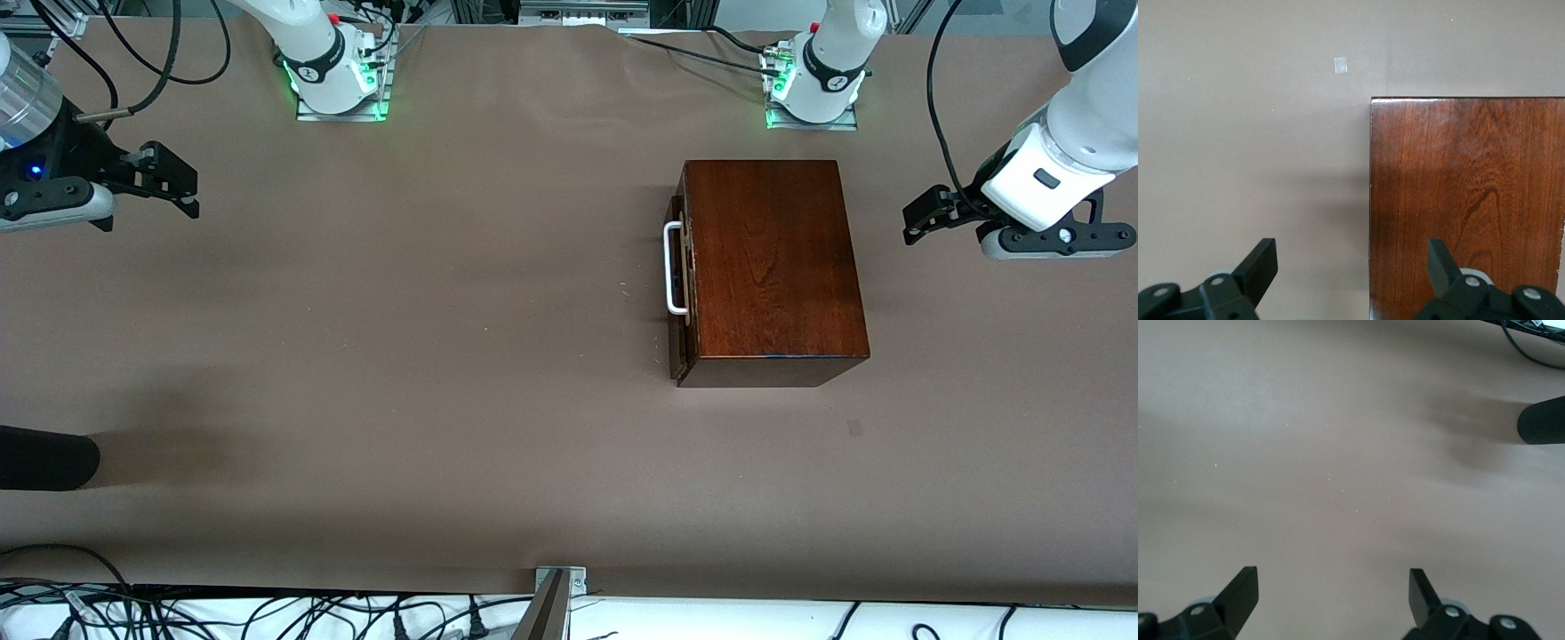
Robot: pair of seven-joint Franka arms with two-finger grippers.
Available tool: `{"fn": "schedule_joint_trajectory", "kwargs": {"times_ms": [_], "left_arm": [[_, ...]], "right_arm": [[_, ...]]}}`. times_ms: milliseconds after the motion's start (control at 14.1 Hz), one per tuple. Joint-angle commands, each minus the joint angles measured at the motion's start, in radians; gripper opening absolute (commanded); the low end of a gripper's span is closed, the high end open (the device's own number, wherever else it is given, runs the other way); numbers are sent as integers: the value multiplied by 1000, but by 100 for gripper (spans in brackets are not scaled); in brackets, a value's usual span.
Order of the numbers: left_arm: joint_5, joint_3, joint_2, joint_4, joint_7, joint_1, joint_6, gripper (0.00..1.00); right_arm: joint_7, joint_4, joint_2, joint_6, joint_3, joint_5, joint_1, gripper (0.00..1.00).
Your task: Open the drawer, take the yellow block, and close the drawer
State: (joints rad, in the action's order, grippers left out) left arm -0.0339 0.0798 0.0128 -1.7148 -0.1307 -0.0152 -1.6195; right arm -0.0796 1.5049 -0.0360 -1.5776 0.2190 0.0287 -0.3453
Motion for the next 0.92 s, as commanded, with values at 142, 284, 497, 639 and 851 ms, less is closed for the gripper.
{"fn": "schedule_joint_trajectory", "kwargs": {"times_ms": [142, 284, 497, 639, 851], "left_arm": [[12, -2, -8, 37, -10, -5, 35, 100], [11, 0, -10, 37, -9, -6, 35, 100], [9, 0, -13, 37, -6, -6, 61, 100], [11, 0, -14, 37, -3, -6, 70, 100], [9, 5, -23, 43, 0, -8, 76, 100]], "right_arm": [[7, -12, 2, 18, 0, -3, 0, 100], [6, -12, 2, 16, 0, -3, 0, 100], [7, -12, 2, 16, 0, -3, 0, 100], [7, -12, 2, 16, 0, -3, 0, 100], [6, -12, 2, 16, 0, -3, 0, 100]]}}
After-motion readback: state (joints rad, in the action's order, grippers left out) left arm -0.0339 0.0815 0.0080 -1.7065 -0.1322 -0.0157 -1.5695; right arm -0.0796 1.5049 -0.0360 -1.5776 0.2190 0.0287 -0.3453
